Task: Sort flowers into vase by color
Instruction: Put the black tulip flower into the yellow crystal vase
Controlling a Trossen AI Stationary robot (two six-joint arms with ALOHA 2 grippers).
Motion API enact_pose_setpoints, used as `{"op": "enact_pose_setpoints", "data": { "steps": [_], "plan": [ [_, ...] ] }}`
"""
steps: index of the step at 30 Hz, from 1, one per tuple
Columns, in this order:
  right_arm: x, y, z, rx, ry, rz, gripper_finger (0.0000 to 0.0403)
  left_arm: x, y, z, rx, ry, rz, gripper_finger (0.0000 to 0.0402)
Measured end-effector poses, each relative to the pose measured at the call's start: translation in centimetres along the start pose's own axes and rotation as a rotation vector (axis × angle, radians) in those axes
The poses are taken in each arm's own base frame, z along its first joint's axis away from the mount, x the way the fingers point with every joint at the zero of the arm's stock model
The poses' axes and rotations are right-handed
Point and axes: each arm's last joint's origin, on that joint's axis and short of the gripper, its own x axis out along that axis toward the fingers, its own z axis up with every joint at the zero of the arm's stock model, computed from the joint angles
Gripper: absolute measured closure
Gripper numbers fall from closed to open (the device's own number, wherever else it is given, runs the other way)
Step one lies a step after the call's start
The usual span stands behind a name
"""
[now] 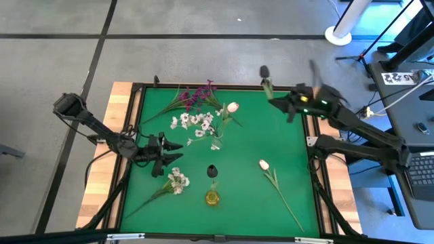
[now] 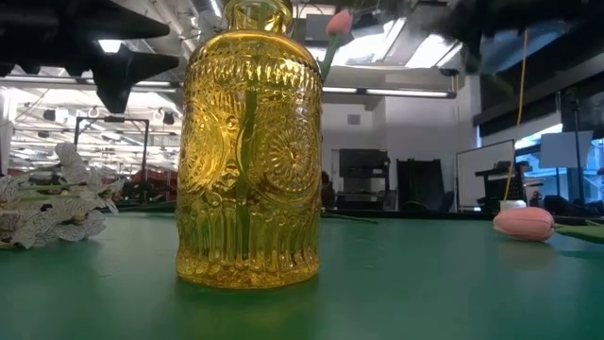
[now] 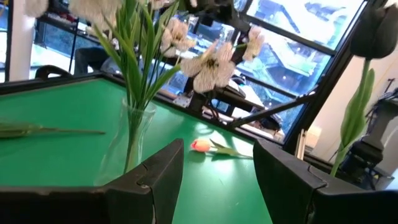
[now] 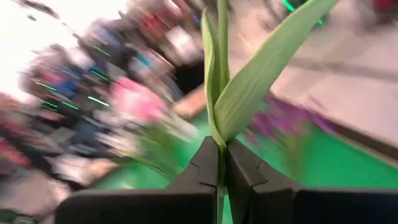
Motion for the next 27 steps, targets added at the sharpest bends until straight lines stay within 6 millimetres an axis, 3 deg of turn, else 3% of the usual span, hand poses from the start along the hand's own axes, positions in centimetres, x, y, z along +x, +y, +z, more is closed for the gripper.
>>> {"op": "enact_pose_setpoints", "data": {
  "steps": [5,9,16,21,27],
  "plan": [
    [-1.2,4.2,1.2,-0.072,-0.208,0.235,0.0394,0.0,-0.2,0.4,-0.009,-0.035,-0.013,0.0212],
    [-0.4,6.5,0.8,-0.132,-0.274,0.317,0.0397,0.0,-0.2,0.5,-0.011,-0.044,-0.016,0.0212],
    [3.4,10.4,-2.4,-0.226,-0.257,0.412,0.0394,0.0,-0.2,0.5,-0.010,-0.045,-0.016,0.0212],
    [5.0,13.5,-5.2,-0.330,-0.317,0.475,0.0397,0.0,-0.2,0.5,-0.011,-0.045,-0.016,0.0212],
    [6.8,16.0,-8.5,-0.338,-0.420,0.564,0.0395,-0.1,-0.3,0.5,-0.014,-0.046,-0.022,0.0212]
  ]
}}
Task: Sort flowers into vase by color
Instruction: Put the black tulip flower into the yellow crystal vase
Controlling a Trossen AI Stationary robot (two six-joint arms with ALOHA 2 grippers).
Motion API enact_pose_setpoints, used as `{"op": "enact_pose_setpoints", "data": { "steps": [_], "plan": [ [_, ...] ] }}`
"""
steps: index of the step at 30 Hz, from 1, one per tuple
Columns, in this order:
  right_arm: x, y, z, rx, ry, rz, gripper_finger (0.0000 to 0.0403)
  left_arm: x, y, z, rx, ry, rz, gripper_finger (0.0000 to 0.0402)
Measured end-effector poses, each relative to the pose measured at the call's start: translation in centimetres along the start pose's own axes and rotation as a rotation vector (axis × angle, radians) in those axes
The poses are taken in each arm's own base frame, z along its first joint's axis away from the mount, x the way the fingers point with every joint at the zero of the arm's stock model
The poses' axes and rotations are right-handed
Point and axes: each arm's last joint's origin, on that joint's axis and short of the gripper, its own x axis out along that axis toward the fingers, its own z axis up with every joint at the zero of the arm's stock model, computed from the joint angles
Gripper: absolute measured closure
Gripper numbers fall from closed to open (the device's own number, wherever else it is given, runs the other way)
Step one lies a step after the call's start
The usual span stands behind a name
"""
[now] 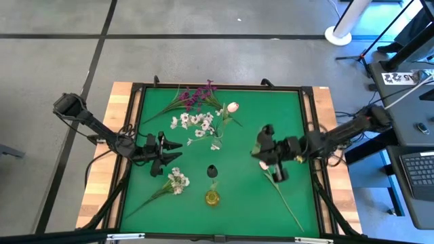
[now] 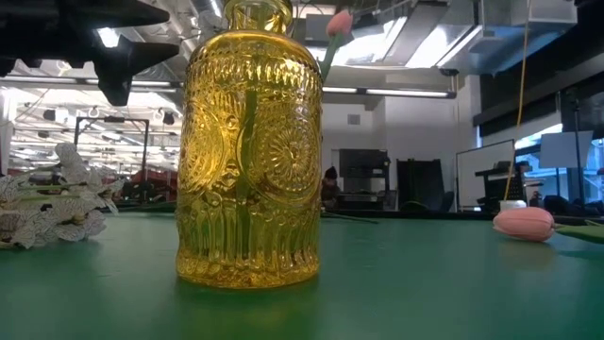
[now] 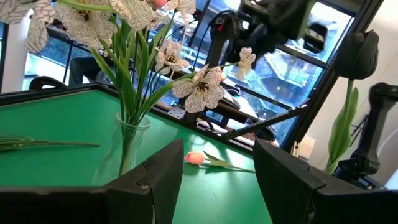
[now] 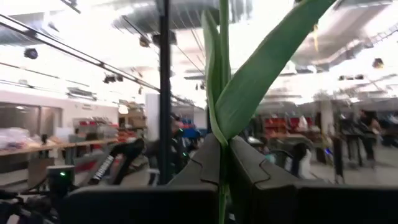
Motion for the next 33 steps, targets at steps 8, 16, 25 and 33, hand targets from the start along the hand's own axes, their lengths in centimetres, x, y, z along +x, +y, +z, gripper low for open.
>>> {"op": "enact_pose_setpoints", "data": {
  "steps": [8,16,25,33],
  "plan": [
    [1.8,1.2,-4.5,0.058,-0.060,0.093,0.0397,0.0,0.0,0.0,-0.004,-0.004,-0.001,0.0212],
    [5.6,3.8,-6.6,0.070,-0.069,0.203,0.0397,0.0,0.0,0.0,-0.005,-0.003,-0.001,0.0212],
    [6.7,4.7,-8.5,0.037,-0.030,0.216,0.0397,0.0,0.0,0.1,-0.019,-0.012,-0.004,0.0212],
    [6.7,4.7,-8.5,0.014,-0.033,0.209,0.0397,0.0,-0.1,0.3,-0.030,-0.025,-0.008,0.0212]
  ]
}}
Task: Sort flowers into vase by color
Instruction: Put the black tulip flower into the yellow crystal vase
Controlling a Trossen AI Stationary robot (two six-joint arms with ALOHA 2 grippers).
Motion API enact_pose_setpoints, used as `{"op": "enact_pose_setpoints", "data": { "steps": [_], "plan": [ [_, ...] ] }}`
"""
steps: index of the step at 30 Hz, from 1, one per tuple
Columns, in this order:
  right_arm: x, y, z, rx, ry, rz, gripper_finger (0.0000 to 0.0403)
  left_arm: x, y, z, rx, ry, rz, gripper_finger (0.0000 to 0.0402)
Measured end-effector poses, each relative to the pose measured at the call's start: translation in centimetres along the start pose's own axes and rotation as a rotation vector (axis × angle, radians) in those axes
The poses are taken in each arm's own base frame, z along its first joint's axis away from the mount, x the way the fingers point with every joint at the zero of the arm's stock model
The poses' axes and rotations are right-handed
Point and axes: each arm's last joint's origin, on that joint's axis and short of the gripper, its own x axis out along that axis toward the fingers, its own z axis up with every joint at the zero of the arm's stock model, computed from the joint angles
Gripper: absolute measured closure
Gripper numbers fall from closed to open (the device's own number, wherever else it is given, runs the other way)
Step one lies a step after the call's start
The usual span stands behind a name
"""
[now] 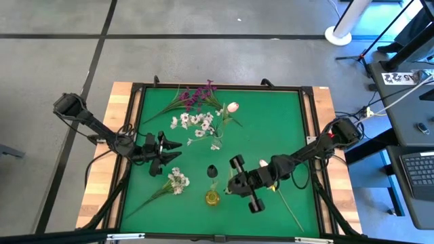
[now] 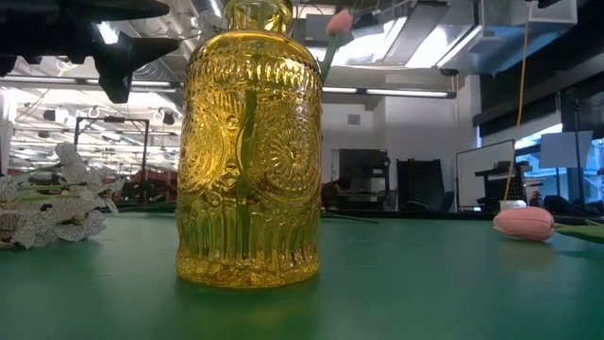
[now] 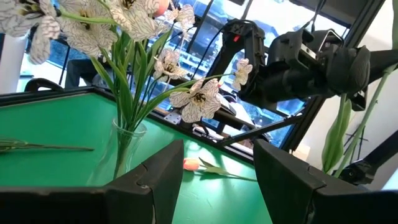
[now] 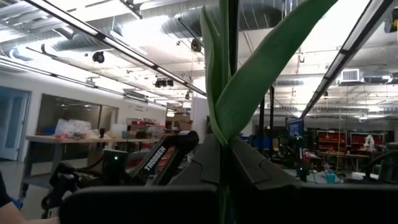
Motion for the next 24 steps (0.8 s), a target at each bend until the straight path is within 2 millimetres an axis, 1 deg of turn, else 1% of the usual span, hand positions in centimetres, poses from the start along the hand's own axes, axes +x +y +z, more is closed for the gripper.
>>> {"op": "enact_pose_setpoints", "data": {
  "steps": [10,15,18,22,24],
  "plan": [
    [0.0,-0.1,-0.6,-0.027,0.050,-0.048,0.0396,0.0,0.0,0.0,0.000,0.000,0.001,0.0212],
    [0.0,-0.2,-1.8,-0.059,0.044,-0.078,0.0397,0.0,0.0,0.0,0.000,0.000,0.001,0.0212],
    [0.5,-0.6,-2.3,-0.063,0.031,-0.060,0.0395,0.0,0.0,0.0,0.000,-0.001,0.001,0.0212],
    [1.1,-0.9,-3.8,-0.066,0.064,-0.058,0.0397,0.0,0.0,0.0,0.001,0.000,0.001,0.0212],
    [1.3,-0.9,-4.2,-0.062,0.079,-0.056,0.0397,0.0,0.0,0.0,0.000,0.000,0.001,0.0212]
  ]
}}
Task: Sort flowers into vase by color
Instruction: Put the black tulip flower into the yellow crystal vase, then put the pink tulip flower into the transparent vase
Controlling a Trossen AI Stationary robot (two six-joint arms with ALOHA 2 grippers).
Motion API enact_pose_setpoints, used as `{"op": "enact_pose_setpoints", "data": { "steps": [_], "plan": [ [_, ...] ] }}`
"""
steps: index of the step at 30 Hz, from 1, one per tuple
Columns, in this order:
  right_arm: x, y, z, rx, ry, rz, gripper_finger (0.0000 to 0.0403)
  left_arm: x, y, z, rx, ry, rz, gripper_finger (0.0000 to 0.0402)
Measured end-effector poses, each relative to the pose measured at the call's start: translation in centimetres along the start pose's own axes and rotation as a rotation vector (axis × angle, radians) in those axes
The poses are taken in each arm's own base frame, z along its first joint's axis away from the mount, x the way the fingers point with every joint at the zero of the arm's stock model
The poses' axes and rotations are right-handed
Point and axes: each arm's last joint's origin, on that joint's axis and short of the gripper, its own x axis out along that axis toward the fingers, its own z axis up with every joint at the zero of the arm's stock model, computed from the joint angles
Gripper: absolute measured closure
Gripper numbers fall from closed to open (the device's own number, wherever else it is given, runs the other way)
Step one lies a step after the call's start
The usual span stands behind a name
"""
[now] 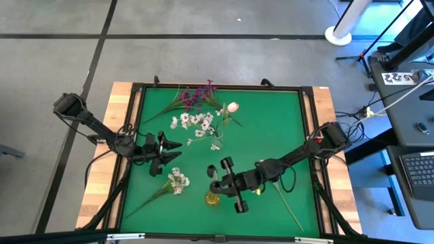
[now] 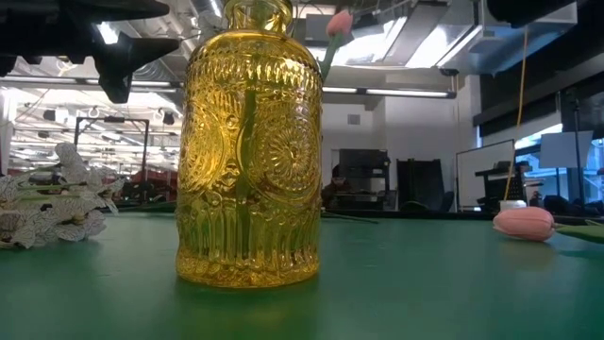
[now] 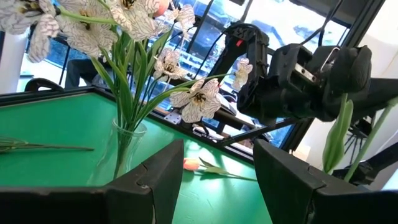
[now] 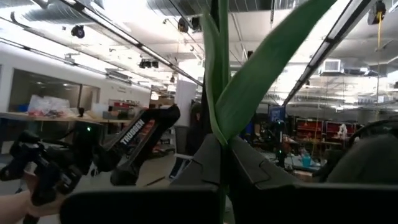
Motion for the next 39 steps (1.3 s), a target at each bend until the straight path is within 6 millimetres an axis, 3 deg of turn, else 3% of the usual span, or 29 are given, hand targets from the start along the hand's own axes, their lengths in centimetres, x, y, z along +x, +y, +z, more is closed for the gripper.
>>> {"op": "enact_pose_setpoints", "data": {
  "steps": [10,14,27,33,39],
  "plan": [
    [-0.1,0.1,-1.6,-0.006,0.170,-0.036,0.0393,0.0,0.0,0.0,0.001,0.001,0.000,0.0212],
    [-0.2,0.1,-2.2,0.012,0.234,-0.053,0.0371,0.0,0.0,0.0,0.000,0.000,0.000,0.0212],
    [-0.5,0.1,-2.6,0.059,0.370,-0.075,0.0178,-0.1,-0.1,0.0,-0.017,0.004,-0.004,0.0212],
    [-0.8,0.3,0.1,0.065,0.475,-0.063,0.0120,-0.1,-0.1,-0.1,-0.016,0.005,-0.004,0.0212],
    [-2.0,1.3,3.8,0.026,0.605,-0.105,0.0107,-0.1,0.0,-0.2,-0.008,0.013,-0.002,0.0212]
  ]
}}
